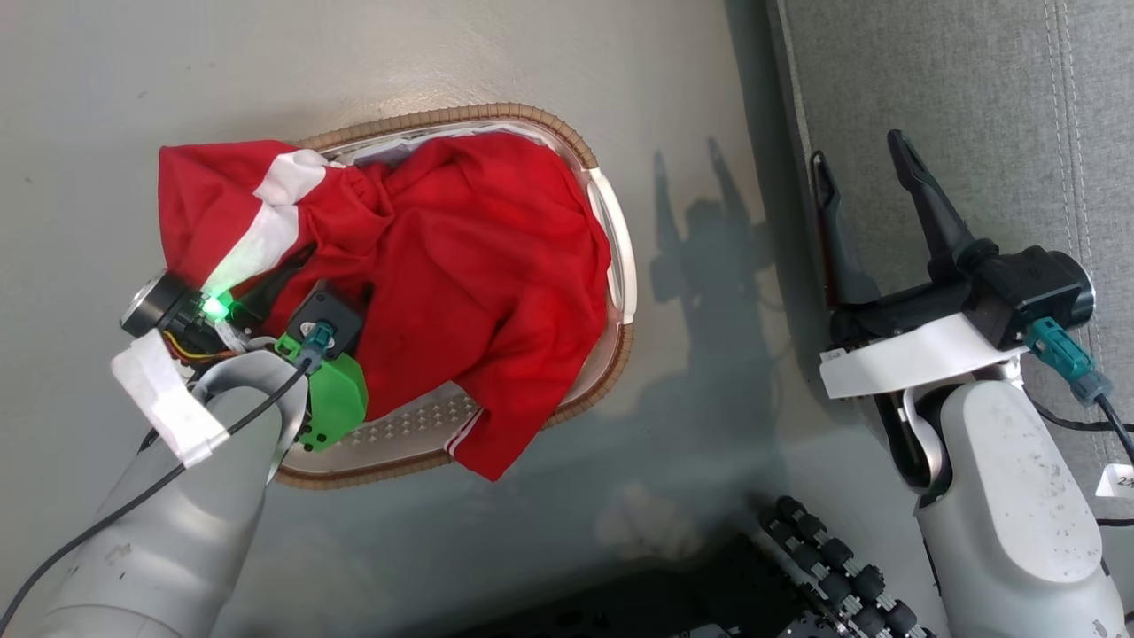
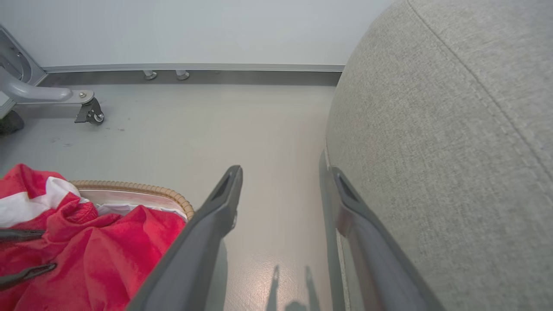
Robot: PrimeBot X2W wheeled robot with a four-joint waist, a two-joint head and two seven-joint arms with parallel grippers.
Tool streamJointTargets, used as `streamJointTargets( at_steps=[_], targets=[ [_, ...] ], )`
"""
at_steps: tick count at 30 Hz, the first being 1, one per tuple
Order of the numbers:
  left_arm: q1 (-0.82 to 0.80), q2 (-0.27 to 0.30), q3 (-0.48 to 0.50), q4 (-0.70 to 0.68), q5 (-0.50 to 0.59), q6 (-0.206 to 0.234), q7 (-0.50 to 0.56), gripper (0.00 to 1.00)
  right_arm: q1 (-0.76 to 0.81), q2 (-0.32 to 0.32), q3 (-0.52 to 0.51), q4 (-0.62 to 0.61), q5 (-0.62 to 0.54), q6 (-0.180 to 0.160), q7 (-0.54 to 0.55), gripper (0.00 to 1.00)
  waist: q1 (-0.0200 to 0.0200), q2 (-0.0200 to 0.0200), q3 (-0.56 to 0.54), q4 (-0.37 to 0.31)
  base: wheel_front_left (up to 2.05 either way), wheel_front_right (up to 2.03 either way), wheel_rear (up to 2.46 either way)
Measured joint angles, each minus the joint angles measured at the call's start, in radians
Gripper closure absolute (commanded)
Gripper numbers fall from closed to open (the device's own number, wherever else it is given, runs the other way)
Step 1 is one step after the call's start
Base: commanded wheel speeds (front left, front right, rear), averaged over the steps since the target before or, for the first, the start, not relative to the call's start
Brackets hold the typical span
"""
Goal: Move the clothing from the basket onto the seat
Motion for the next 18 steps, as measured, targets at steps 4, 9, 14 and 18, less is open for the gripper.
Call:
streamJointTargets(
  at_steps=[4, 9, 14, 18],
  targets=[
    [-0.043, -0.025, -0.018, 0.093, 0.009, 0.001, 0.006, 0.0, 0.0, -0.001, 0.019, 0.007, 0.003, 0.0, 0.0, 0.0, 0.0, 0.0, 0.007, -0.002, 0.0, 0.0, 0.0],
    [-0.09, -0.055, -0.039, 0.166, 0.016, -0.002, 0.007, 0.0, 0.005, 0.001, 0.044, 0.01, 0.005, 0.0, 0.0, 0.0, 0.0, 0.0, 0.016, -0.005, 0.0, 0.0, 0.0],
    [-0.11, -0.067, -0.049, 0.197, 0.005, -0.009, 0.004, 0.0, 0.005, 0.001, 0.044, 0.012, 0.009, 0.0, 0.0, 0.0, 0.0, 0.0, 0.024, -0.005, 0.0, 0.0, 0.0],
    [-0.118, -0.074, -0.043, 0.19, -0.022, -0.01, 0.004, 0.0, 0.007, 0.001, 0.04, 0.014, 0.011, 0.0, 0.0, 0.0, 0.0, 0.0, 0.027, -0.003, 0.0, 0.0, 0.0]
  ],
)
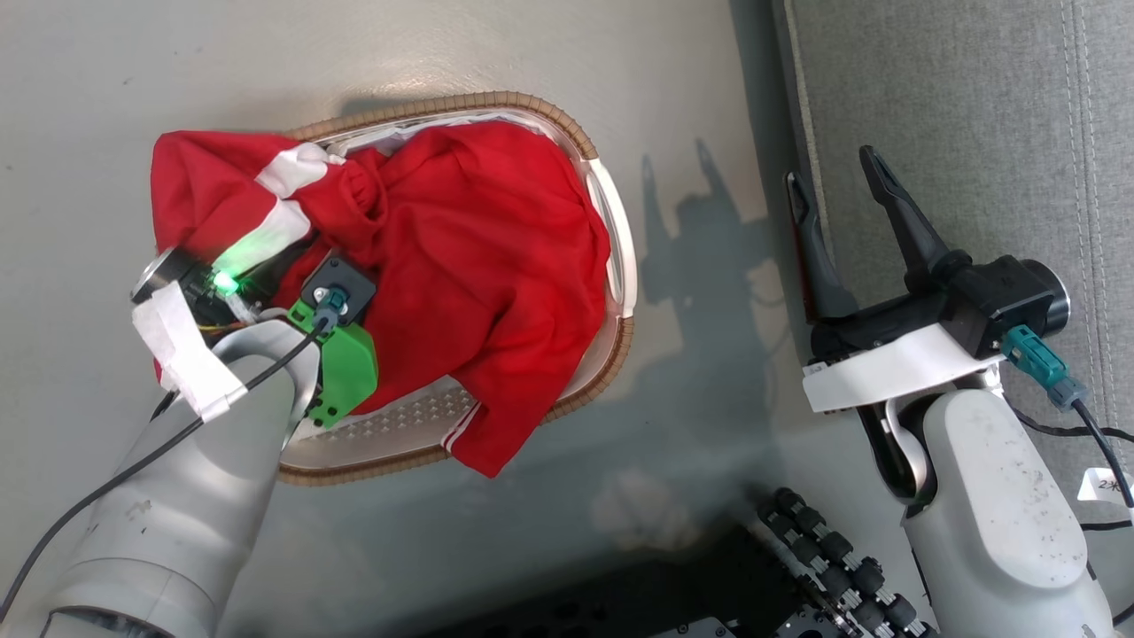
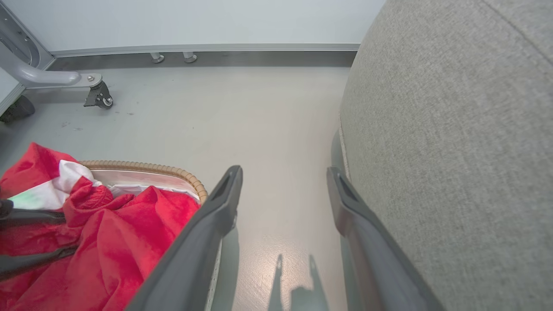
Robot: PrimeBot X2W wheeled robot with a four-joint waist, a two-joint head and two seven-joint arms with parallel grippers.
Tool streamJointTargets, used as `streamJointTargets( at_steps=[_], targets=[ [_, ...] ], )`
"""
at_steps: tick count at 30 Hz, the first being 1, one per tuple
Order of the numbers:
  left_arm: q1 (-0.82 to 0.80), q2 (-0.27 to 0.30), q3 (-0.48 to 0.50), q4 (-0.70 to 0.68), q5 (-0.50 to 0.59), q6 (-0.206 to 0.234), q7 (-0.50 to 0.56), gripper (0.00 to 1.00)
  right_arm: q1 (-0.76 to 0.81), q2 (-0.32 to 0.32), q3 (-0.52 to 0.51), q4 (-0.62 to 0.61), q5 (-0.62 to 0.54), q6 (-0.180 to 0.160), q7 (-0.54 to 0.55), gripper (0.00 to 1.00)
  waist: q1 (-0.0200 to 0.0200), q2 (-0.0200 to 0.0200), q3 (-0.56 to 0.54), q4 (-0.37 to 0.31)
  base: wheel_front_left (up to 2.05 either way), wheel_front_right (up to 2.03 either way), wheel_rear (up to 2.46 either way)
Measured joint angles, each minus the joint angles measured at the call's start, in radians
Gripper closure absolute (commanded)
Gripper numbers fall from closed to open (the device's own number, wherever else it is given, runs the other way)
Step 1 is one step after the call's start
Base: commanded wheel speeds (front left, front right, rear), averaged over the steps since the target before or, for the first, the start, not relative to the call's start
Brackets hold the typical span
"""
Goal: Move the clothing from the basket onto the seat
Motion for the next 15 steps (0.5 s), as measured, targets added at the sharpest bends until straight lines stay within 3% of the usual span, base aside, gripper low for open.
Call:
streamJointTargets(
  at_steps=[15],
  targets=[
    [0.002, 0.011, -0.012, -0.017, -0.025, 0.002, -0.001, 0.0, 0.006, 0.0, -0.006, 0.009, 0.0, 0.0, 0.0, 0.0, 0.0, 0.0, -0.004, 0.003, 0.0, 0.0, 0.0]
  ],
)
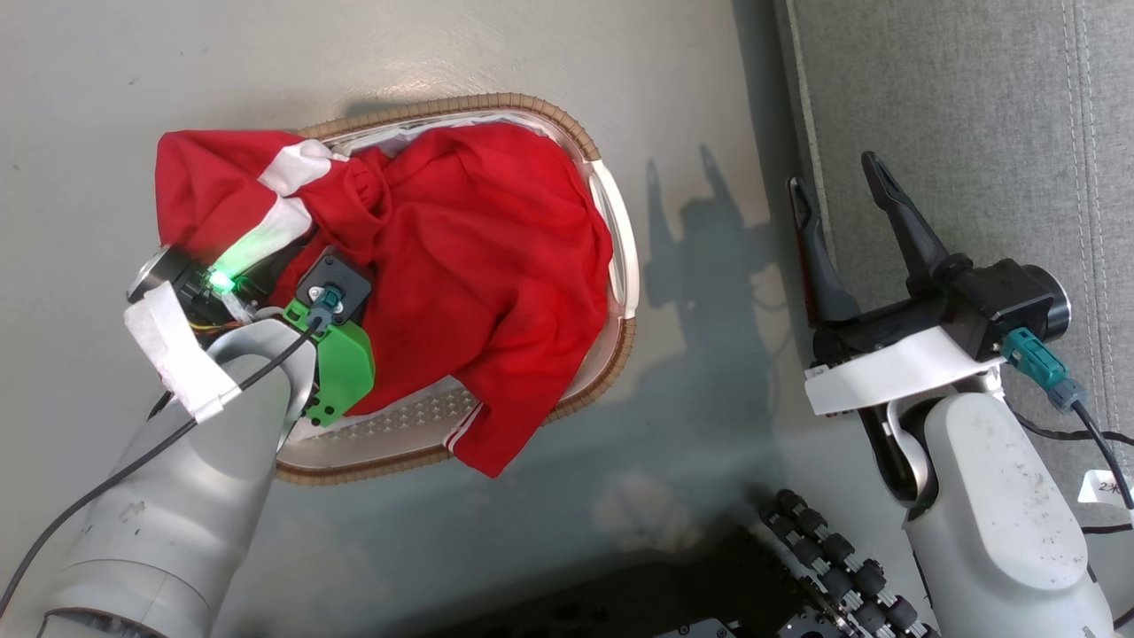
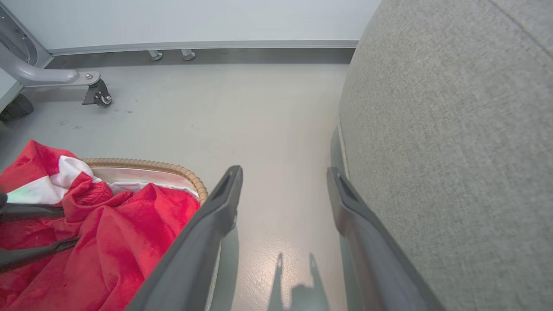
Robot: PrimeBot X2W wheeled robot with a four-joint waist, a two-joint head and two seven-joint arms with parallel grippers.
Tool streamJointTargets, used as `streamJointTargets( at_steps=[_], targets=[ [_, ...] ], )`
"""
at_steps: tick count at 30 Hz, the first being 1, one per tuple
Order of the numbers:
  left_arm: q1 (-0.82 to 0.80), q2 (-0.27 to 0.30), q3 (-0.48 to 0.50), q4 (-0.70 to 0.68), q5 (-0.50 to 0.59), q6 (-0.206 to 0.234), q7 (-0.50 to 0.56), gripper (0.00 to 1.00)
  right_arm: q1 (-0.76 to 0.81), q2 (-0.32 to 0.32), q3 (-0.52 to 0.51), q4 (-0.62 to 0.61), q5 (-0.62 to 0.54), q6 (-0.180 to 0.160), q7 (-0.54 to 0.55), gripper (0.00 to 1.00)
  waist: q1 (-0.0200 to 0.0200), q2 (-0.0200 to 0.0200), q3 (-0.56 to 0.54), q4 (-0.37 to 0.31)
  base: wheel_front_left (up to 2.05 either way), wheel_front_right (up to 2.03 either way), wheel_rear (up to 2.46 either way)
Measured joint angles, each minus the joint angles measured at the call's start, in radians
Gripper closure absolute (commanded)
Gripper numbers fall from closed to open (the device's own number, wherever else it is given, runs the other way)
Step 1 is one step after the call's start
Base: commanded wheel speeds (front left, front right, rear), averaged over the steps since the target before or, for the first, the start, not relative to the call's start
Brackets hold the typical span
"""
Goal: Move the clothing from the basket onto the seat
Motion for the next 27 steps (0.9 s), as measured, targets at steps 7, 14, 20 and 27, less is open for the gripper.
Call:
streamJointTargets(
  at_steps=[7, 14, 20, 27],
  targets=[
    [-0.005, -0.002, 0.017, 0.012, -0.039, 0.004, 0.0, 0.0, 0.003, 0.0, -0.001, -0.005, -0.001, 0.0, 0.0, 0.0, 0.0, 0.0, 0.011, 0.003, 0.0, 0.0, 0.0],
    [-0.025, -0.005, 0.018, 0.021, -0.051, 0.01, 0.0, 0.0, 0.003, 0.0, -0.002, -0.004, -0.001, 0.0, 0.0, 0.0, 0.0, 0.0, 0.021, 0.007, 0.0, 0.0, 0.0],
    [-0.026, -0.008, 0.01, 0.008, -0.059, 0.008, 0.0, 0.55, 0.003, 0.0, -0.004, -0.002, -0.001, 0.0, 0.0, 0.0, 0.0, 0.0, 0.026, 0.012, 0.0, 0.0, 0.0],
    [-0.01, -0.008, 0.001, -0.027, -0.067, 0.006, 0.0, 1.0, 0.003, 0.0, -0.002, 0.022, -0.001, 0.0, 0.0, 0.0, 0.0, 0.0, -0.001, 0.015, 0.0, 0.0, 0.0]
  ],
)
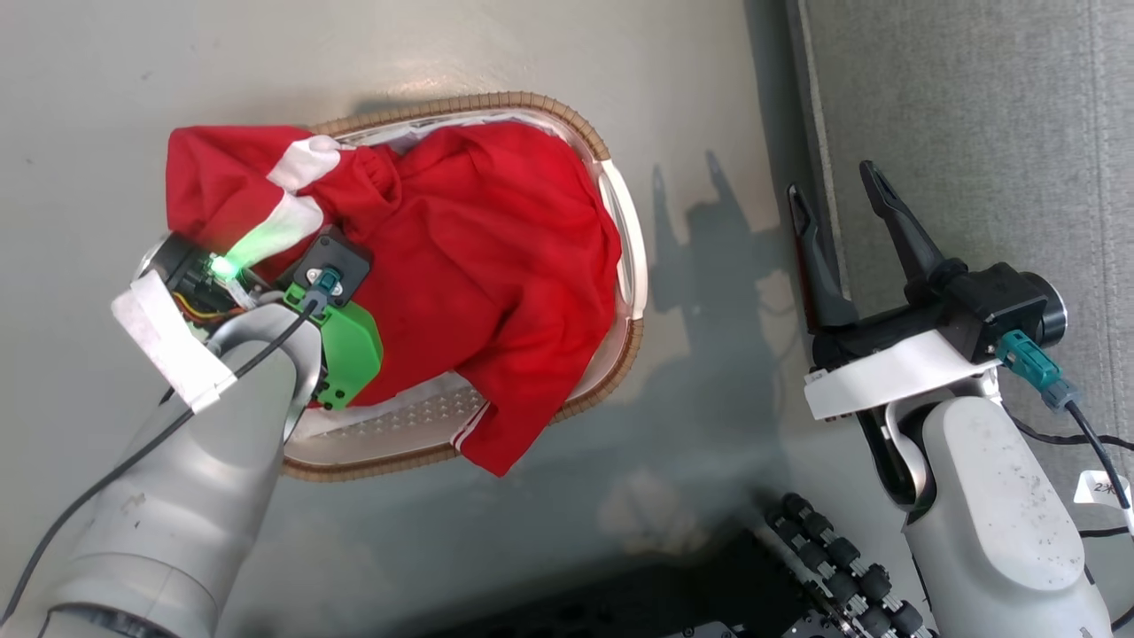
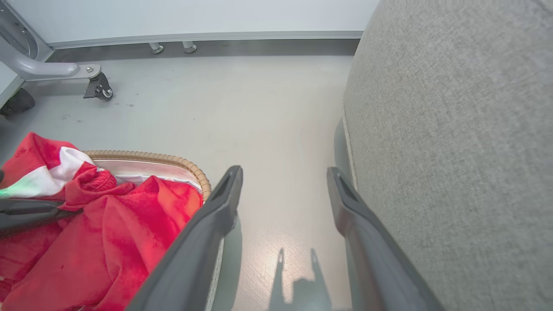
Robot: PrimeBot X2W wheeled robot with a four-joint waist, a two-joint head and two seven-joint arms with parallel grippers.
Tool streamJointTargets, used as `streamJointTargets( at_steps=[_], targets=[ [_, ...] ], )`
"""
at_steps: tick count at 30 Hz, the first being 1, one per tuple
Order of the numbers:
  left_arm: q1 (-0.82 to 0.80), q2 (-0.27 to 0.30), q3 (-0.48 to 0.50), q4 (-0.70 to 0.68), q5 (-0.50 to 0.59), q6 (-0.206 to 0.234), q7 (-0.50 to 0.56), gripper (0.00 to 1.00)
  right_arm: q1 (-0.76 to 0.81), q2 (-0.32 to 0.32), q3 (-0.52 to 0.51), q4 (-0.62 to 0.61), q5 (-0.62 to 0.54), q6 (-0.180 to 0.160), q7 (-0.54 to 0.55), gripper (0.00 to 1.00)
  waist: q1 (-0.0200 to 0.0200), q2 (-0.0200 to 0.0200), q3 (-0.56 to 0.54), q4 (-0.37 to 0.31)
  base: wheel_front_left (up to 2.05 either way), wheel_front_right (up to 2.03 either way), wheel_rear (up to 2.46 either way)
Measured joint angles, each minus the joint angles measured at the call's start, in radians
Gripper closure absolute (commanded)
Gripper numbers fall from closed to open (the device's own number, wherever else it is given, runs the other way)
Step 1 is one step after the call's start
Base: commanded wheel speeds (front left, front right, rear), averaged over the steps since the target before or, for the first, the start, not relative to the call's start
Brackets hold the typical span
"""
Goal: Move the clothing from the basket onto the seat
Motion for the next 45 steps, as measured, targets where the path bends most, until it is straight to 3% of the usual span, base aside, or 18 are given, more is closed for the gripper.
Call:
streamJointTargets(
  at_steps=[9, 29, 45],
  targets=[
    [0.077, -0.01, 0.004, -0.05, -0.039, -0.006, -0.001, 1.0, 0.008, 0.0, -0.015, 0.021, -0.003, 0.0, 0.0, 0.0, 0.0, 0.0, -0.083, 0.0, 0.0, 0.0, 0.0],
    [0.294, -0.06, 0.063, -0.247, -0.101, -0.005, -0.001, 1.0, 0.103, 0.001, -0.058, 0.075, -0.024, 0.0, 0.0, 0.0, -0.0001, 0.0, -0.382, 0.054, 0.0, 0.0, 0.0],
    [0.412, -0.109, 0.186, -0.534, -0.128, -0.006, -0.002, 1.0, 0.21, 0.0, -0.105, 0.095, -0.017, 0.0, 0.0, 0.0, -0.0001, 0.0, -0.613, 0.117, 0.0, 0.0, 0.0]
  ],
)
